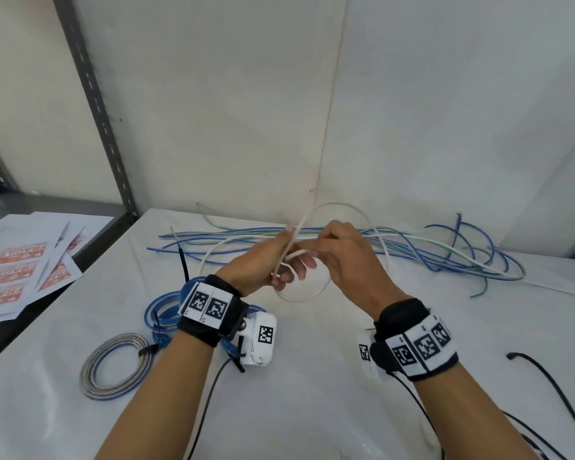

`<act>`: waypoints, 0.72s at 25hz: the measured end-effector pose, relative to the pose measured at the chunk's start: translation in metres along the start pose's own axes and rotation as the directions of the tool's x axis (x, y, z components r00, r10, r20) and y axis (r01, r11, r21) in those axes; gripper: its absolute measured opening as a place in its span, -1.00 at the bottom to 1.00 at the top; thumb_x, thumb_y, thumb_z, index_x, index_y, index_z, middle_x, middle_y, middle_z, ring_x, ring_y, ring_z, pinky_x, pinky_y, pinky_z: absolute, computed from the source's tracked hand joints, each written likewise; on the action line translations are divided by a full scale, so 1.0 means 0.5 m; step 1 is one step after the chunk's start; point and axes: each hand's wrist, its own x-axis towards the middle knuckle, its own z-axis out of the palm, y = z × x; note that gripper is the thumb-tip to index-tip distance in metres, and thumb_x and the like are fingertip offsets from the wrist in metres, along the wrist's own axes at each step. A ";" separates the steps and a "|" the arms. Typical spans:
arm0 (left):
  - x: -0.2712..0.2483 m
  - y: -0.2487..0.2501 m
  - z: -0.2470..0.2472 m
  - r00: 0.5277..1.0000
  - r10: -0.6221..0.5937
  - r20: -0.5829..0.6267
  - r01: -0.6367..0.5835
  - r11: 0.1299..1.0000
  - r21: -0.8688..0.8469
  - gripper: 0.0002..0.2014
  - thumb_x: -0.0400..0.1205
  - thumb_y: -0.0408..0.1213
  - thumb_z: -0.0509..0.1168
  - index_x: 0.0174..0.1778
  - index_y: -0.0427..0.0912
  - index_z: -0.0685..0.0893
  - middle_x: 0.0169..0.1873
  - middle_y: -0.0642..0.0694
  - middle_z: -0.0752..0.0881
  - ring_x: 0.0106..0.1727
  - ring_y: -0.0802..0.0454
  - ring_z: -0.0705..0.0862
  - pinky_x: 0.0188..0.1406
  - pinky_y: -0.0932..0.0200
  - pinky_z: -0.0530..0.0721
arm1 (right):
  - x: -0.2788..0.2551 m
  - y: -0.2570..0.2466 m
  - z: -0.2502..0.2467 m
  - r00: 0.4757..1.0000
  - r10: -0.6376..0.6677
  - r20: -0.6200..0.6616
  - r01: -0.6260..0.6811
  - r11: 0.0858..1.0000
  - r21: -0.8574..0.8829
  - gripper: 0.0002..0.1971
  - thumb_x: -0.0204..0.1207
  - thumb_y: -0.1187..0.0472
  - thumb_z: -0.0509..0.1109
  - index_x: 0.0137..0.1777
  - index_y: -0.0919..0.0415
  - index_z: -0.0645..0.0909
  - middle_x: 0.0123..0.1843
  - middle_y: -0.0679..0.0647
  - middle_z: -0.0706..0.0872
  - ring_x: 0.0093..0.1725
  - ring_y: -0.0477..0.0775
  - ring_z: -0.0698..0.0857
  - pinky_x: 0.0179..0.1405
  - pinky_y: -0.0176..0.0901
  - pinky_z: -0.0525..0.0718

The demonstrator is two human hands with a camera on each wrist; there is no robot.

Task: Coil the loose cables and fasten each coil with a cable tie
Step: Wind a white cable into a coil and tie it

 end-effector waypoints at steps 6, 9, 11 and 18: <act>-0.014 0.008 0.001 0.980 0.009 0.198 -0.045 0.983 0.176 -0.51 0.85 0.14 -0.11 -0.33 -0.06 0.26 -0.47 0.01 0.20 -0.42 0.00 0.08 -0.41 0.12 0.08 | 0.019 -0.015 -0.042 0.987 0.142 0.072 -0.155 0.963 0.220 -0.64 0.48 0.18 0.62 0.26 -0.03 0.71 -0.30 -0.20 0.67 -0.28 -0.14 0.54 -0.21 -0.30 0.45; -0.023 0.001 -0.015 0.957 0.092 0.273 -0.118 0.990 0.079 -0.56 0.86 0.03 -0.02 -0.31 -0.08 0.35 -0.45 0.02 0.21 -0.44 0.04 0.12 -0.45 0.24 0.17 | 0.028 -0.013 -0.046 0.994 0.077 0.081 -0.078 0.997 0.007 -0.66 0.53 -0.05 0.56 0.30 -0.12 0.76 -0.12 -0.12 0.59 -0.03 -0.12 0.49 -0.04 -0.20 0.43; -0.029 0.002 -0.028 0.941 0.147 0.306 -0.149 0.989 -0.017 -0.61 0.87 -0.06 0.02 -0.27 -0.12 0.43 -0.45 0.01 0.23 -0.44 0.05 0.17 -0.42 0.29 0.29 | 0.035 -0.006 -0.050 0.998 0.019 0.057 -0.014 0.995 -0.094 -0.75 0.53 -0.19 0.49 0.12 -0.14 0.81 0.07 -0.10 0.64 0.14 -0.06 0.52 0.14 -0.12 0.43; -0.038 0.011 -0.038 0.890 0.277 0.362 -0.224 0.958 -0.180 -0.79 0.84 -0.25 0.05 0.10 -0.28 0.53 -0.51 0.03 0.26 -0.50 0.11 0.19 -0.38 0.18 0.28 | 0.063 -0.017 -0.086 0.992 0.124 -0.002 -0.120 0.962 0.247 -0.96 0.57 0.16 0.56 -0.11 0.00 0.81 -0.20 -0.17 0.75 -0.17 -0.08 0.65 -0.13 -0.29 0.56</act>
